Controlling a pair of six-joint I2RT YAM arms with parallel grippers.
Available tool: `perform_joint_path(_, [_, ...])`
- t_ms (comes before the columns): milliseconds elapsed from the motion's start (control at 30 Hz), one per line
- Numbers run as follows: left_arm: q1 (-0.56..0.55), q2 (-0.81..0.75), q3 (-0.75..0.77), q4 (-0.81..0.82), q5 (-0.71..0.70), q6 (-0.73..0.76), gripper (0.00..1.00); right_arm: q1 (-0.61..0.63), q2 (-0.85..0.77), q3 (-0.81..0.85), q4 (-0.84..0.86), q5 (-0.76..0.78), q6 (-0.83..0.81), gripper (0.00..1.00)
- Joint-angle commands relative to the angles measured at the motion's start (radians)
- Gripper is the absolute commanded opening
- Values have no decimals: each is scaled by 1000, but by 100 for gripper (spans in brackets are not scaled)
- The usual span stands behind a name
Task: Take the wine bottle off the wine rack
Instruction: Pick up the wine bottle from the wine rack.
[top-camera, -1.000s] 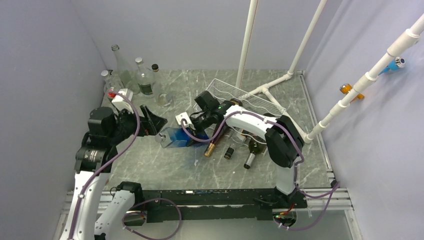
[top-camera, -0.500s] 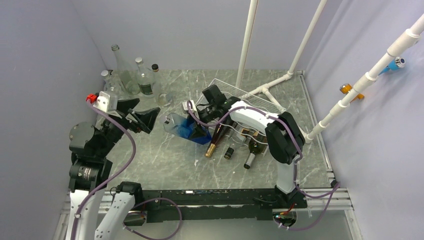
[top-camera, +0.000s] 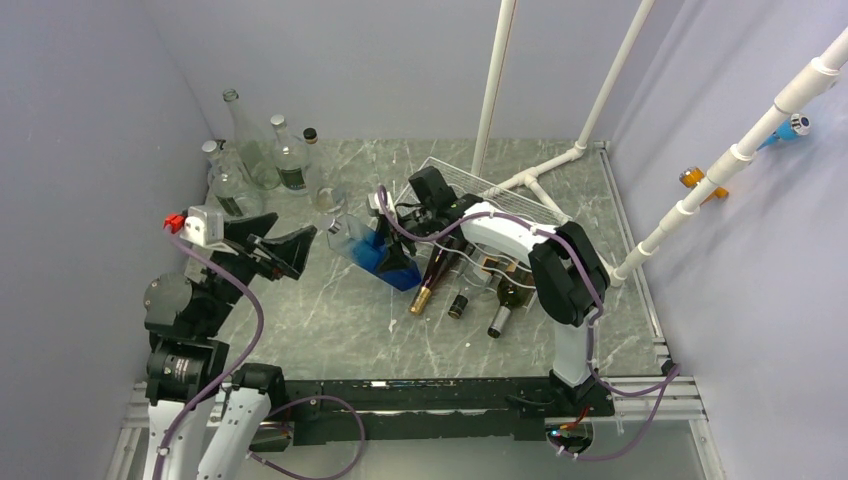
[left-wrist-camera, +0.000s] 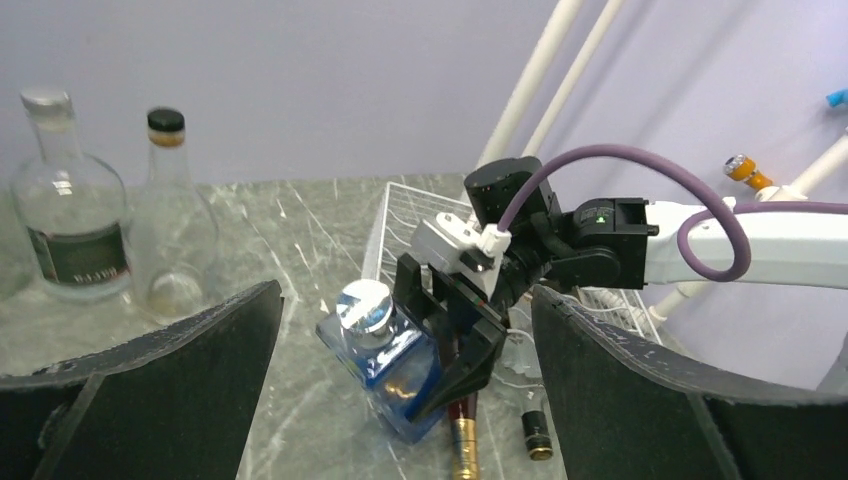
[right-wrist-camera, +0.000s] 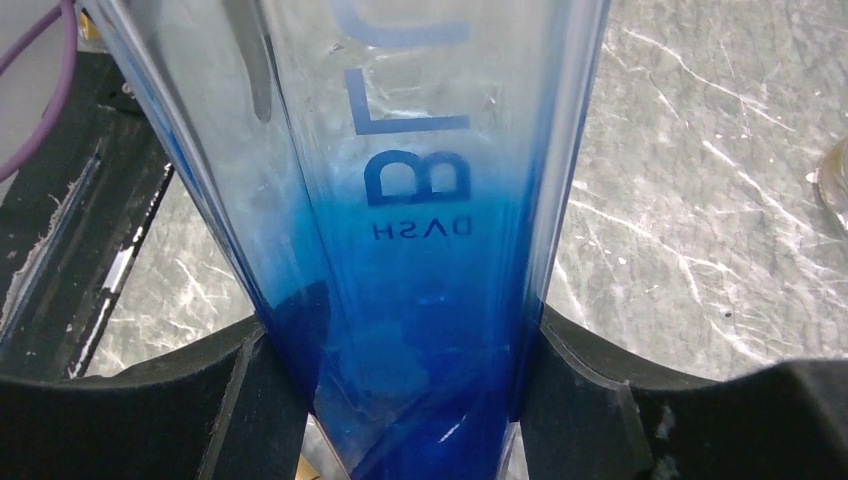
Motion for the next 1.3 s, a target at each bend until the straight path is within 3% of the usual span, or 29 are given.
perform_joint_path(0, [0,-19,-48,32,-18,-125,99,-12,-23,13,164,-113,102,0])
perform_joint_path(500, [-34,77,-178,163,-4,-339,99,-16,-18,1,244,-114,227,0])
perform_joint_path(767, [-322,175,-106,58,-387,-320,100,-16,-11,3,268,-119,252,0])
perform_joint_path(933, [-395,267,-47,-46,-562,-393,100,-16,-11,2,267,-119,252,0])
perform_joint_path(1067, [-441,351,28,-145,-652,-449,100,-16,-9,3,267,-120,252,0])
perform_joint_path(1267, [-493,447,56,-119,-686,-469,100,-16,-11,0,271,-119,256,0])
